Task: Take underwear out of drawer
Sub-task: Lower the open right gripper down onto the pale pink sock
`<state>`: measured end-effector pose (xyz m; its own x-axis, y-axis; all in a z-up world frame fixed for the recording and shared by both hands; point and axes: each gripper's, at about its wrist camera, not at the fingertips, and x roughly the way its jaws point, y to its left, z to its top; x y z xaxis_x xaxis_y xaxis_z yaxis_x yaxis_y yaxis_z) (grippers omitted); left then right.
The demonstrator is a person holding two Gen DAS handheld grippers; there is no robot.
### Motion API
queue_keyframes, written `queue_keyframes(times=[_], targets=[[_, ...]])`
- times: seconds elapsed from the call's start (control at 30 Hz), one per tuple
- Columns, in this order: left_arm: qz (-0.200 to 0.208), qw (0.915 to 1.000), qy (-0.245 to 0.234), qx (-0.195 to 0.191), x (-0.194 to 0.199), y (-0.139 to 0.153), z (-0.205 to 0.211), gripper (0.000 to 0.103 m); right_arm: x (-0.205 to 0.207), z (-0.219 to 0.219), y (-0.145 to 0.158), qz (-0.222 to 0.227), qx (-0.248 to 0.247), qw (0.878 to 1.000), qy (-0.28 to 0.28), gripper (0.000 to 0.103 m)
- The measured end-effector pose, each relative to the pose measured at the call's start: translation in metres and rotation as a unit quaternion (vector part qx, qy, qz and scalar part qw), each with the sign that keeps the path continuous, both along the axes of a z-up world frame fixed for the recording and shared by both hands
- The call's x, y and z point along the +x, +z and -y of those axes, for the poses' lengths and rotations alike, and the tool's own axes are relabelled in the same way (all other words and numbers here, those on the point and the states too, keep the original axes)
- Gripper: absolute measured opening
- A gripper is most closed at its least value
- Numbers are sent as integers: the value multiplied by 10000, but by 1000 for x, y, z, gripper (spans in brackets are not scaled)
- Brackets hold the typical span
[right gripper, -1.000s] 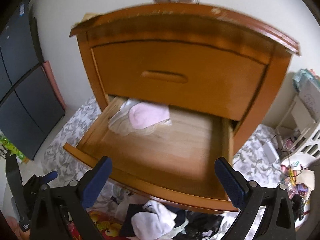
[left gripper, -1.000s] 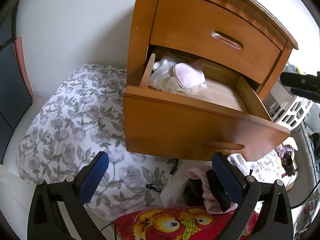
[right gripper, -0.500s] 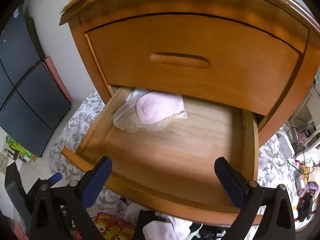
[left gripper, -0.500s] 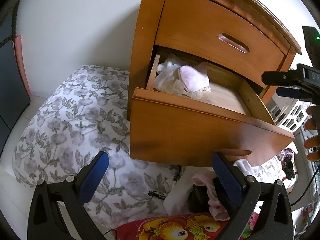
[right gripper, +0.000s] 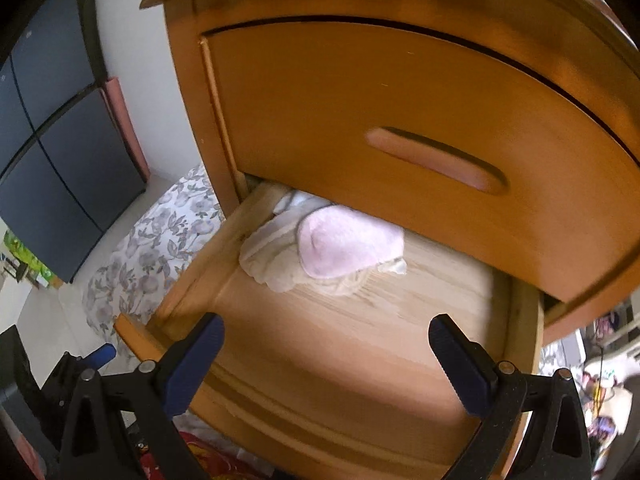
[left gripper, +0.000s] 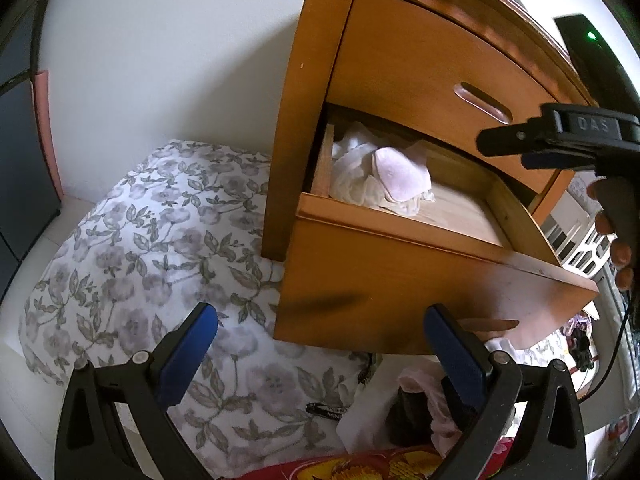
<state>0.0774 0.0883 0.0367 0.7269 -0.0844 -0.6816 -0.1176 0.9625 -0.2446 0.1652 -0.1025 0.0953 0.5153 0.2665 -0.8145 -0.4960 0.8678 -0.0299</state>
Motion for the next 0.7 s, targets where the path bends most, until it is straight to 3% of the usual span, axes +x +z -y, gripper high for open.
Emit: queue_keyframes(times=[0.27,0.43,0.7], targets=[[63,9997,-47,-216,2,-2,-7,103,19,-38,-21,-281,-406,9983,323,103],[-167,9993,41,-322,6,-9,-17,103,28,-54,-34,-471,-656,9955,490,103],[-299,9986,-11,-433,10,-17,-21,103,45,-64,-49,-835,-663,9941,177,103]])
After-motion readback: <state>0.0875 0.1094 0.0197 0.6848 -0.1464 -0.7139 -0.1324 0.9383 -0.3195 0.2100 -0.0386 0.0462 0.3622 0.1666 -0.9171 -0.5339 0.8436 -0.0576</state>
